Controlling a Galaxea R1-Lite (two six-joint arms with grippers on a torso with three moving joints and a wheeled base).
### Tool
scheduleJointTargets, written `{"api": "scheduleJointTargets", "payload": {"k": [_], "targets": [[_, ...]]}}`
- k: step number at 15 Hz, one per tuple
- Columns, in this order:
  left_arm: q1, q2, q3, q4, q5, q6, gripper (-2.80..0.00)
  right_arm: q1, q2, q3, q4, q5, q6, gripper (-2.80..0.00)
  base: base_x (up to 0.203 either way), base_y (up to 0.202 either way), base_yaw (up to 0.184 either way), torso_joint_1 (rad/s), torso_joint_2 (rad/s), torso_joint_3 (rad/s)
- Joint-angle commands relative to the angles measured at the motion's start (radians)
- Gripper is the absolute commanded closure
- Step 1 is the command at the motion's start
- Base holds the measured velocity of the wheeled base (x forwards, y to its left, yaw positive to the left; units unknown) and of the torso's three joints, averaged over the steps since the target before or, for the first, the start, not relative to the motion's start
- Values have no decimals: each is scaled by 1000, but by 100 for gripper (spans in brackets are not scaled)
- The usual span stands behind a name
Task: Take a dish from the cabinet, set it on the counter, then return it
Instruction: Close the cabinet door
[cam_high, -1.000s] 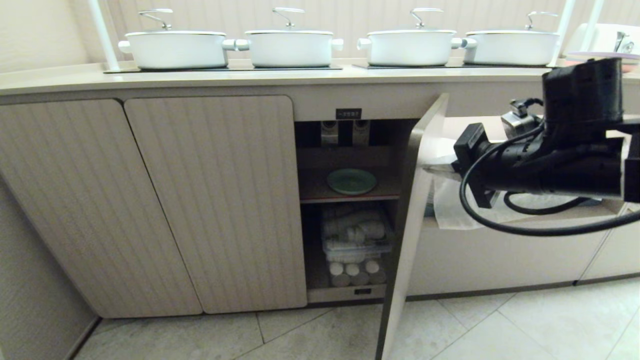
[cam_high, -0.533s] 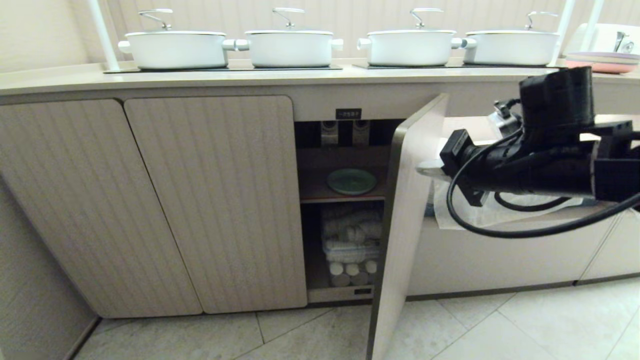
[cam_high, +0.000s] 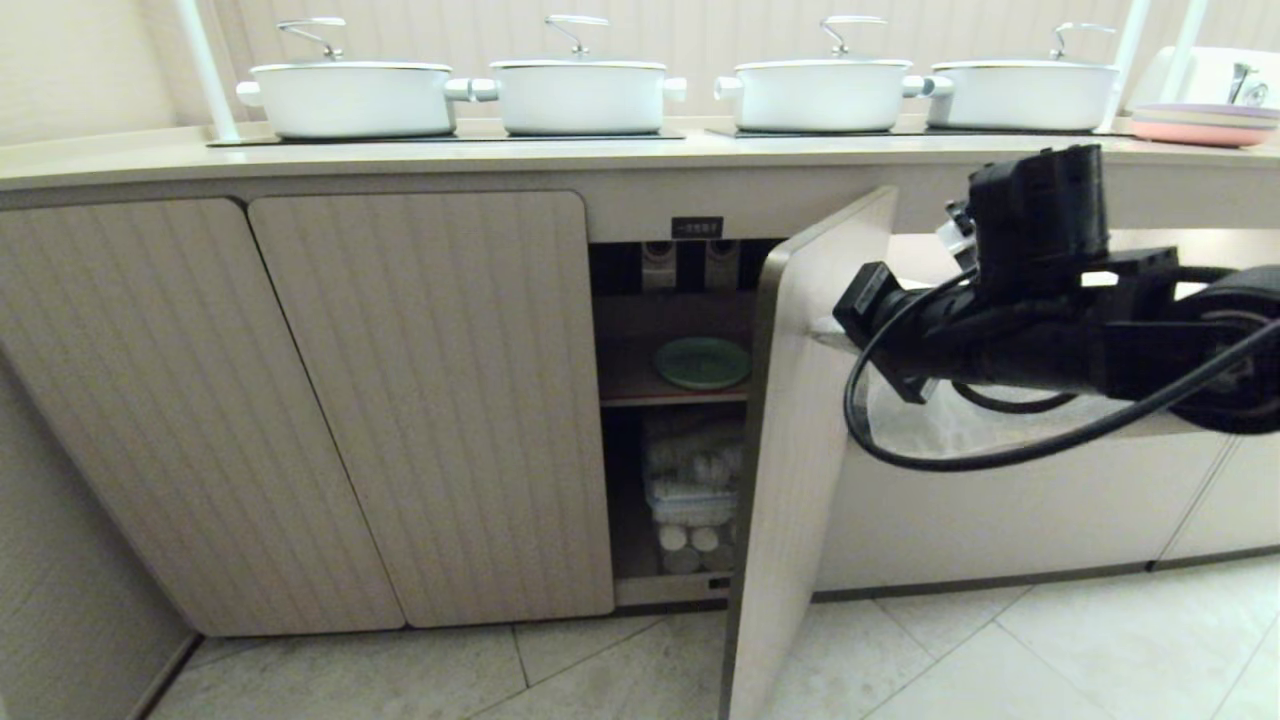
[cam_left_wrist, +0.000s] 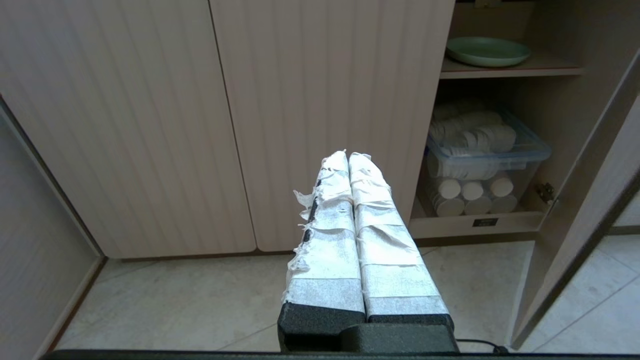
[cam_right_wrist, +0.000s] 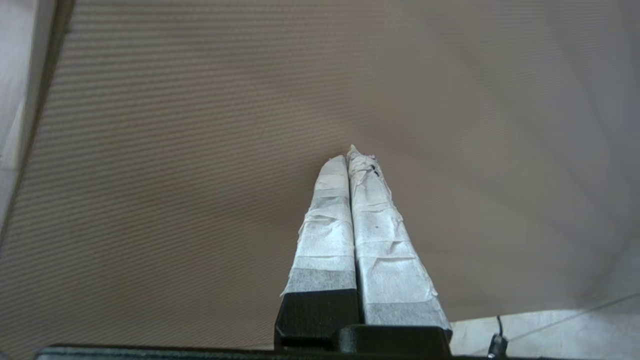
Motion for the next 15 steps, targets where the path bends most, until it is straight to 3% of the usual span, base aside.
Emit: {"api": "scheduleJointTargets", "payload": {"k": [1,15], "targets": [[-1,0,0,0,0,-1,0,13,47,-29,-1,-25,1,0,0,0,0,0,0,0],[-1,0,0,0,0,-1,0,33,282,-283,-47,-269,-133,0,0,0,0,0,0,0]]}}
